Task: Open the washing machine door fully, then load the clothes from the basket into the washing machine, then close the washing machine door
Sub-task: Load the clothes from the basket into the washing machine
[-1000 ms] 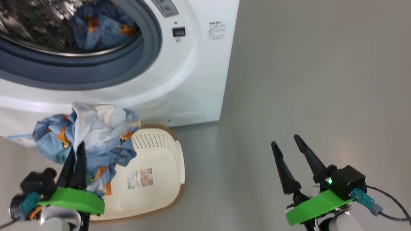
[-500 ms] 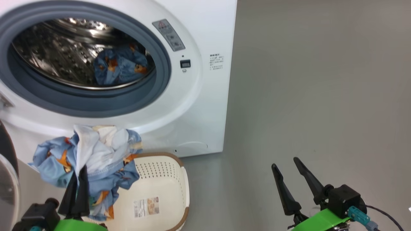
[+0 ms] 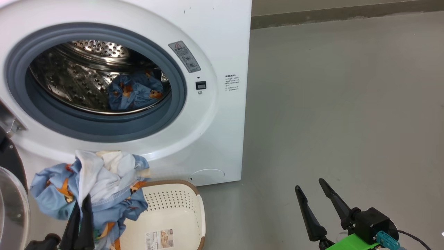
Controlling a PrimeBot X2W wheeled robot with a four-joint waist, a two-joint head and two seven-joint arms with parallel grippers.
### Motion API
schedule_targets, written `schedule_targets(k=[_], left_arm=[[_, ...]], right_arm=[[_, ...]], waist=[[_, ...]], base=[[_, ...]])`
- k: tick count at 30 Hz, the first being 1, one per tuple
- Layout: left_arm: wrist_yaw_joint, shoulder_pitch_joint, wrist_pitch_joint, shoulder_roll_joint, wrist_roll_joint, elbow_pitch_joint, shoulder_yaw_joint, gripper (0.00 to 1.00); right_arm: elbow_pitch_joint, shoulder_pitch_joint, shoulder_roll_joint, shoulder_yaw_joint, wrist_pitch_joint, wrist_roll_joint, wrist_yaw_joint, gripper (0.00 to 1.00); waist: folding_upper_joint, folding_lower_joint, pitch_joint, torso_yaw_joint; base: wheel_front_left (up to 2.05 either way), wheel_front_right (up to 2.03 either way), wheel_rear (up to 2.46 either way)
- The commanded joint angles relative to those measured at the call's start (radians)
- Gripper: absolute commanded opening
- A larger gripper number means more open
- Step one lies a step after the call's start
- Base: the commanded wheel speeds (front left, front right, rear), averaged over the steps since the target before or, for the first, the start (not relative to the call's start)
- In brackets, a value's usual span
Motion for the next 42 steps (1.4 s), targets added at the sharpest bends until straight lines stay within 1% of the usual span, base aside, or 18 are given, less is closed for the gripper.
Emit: schedule_targets(k=[1, 17, 24, 32, 42], left_arm=[[0.007, -0.013, -0.012, 0.008, 0.015, -0.036, 0.037, 0.00], [0.010, -0.005, -0.012, 0.003, 0.012, -0.052, 0.039, 0.00], [0.007, -0.013, -0.012, 0.002, 0.011, -0.053, 0.041, 0.00], [0.000, -0.062, -0.012, 0.003, 0.001, -0.041, 0.046, 0.00], [-0.014, -0.217, -0.012, 0.032, -0.022, -0.008, 0.065, 0.00]], right_arm=[[-0.029, 0.002, 0.001, 0.019, -0.005, -0.002, 0.002, 1.00], [-0.031, -0.002, 0.001, 0.019, -0.005, 0.007, 0.002, 1.00], [-0.037, -0.008, 0.001, 0.018, -0.005, 0.012, 0.002, 1.00], [-0.051, -0.027, 0.001, 0.023, -0.005, 0.015, 0.002, 1.00], [-0.076, -0.072, 0.001, 0.028, -0.005, 0.015, 0.002, 1.00]], waist=[[0.0000, 0.0000, 0.001, 0.000], [0.0000, 0.0000, 0.013, -0.006], [0.0000, 0.0000, 0.039, -0.008], [0.0000, 0.0000, 0.113, -0.013], [0.0000, 0.0000, 0.260, -0.015]], base=[[0.00, 0.00, 0.00], [0.00, 0.00, 0.00], [0.00, 0.00, 0.00], [0.00, 0.00, 0.00], [0.00, 0.00, 0.00]])
